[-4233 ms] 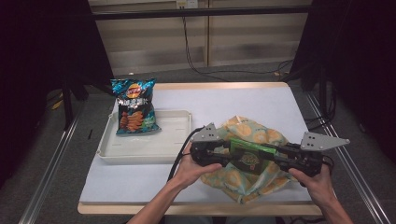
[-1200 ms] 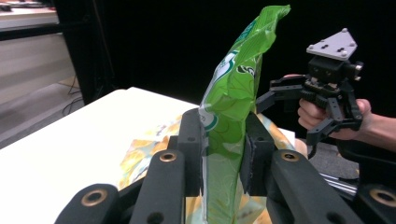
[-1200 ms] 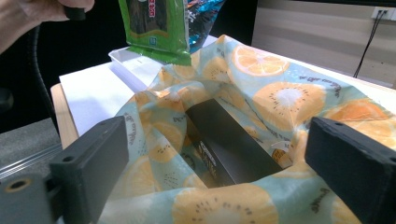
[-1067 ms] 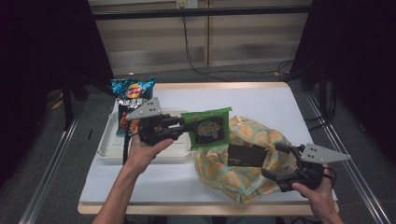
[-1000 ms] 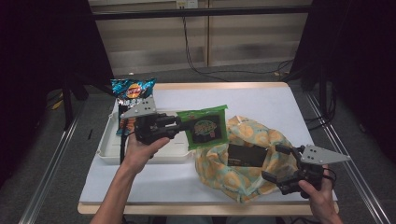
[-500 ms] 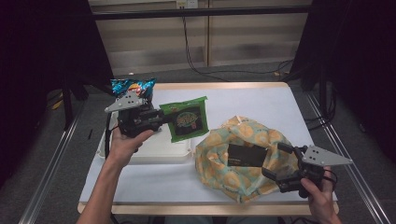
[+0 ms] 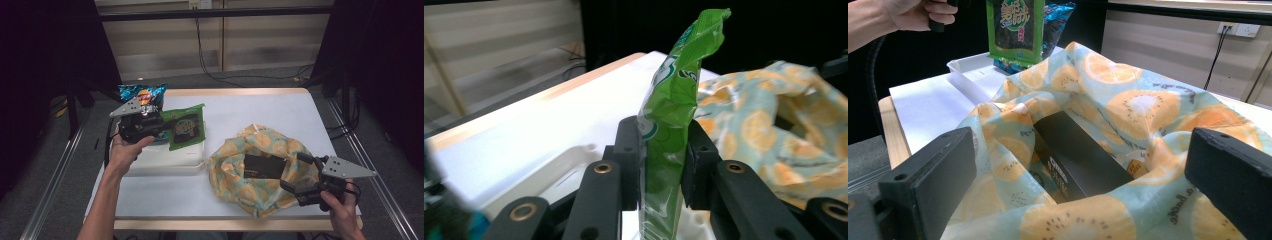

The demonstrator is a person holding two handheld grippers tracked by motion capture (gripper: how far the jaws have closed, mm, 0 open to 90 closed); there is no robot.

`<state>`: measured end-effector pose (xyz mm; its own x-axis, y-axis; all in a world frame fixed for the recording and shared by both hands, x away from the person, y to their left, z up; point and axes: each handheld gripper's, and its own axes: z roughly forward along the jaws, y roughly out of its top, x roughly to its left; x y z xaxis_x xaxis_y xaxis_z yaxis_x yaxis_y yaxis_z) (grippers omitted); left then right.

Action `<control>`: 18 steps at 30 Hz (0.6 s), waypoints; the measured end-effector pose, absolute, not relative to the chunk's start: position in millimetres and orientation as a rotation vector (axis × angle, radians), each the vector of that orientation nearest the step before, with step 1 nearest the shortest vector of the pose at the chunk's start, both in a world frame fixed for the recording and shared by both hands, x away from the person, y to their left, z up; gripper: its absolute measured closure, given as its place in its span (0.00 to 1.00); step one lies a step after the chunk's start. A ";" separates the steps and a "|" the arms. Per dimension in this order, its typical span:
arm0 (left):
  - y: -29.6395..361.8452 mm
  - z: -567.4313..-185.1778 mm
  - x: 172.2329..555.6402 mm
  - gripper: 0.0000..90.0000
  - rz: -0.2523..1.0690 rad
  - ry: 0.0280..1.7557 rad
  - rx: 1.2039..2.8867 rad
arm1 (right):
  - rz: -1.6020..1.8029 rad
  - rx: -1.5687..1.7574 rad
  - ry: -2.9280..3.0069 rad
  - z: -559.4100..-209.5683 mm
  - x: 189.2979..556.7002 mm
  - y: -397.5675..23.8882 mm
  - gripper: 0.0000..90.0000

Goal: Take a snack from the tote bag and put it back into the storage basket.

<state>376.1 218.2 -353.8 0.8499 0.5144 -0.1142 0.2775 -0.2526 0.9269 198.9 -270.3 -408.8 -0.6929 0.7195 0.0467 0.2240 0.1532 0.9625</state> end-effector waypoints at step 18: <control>223.7 -384.0 412.6 0.82 0.264 0.710 1.873 | 1.517 0.896 2.035 -414.0 200.6 -274.3 0.00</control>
<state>412.6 223.7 -384.0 0.7982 0.5851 -0.1431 0.3500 -0.2573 0.9007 200.6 -274.3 -414.0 -0.6901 0.7232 0.0283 0.2336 0.1856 0.9545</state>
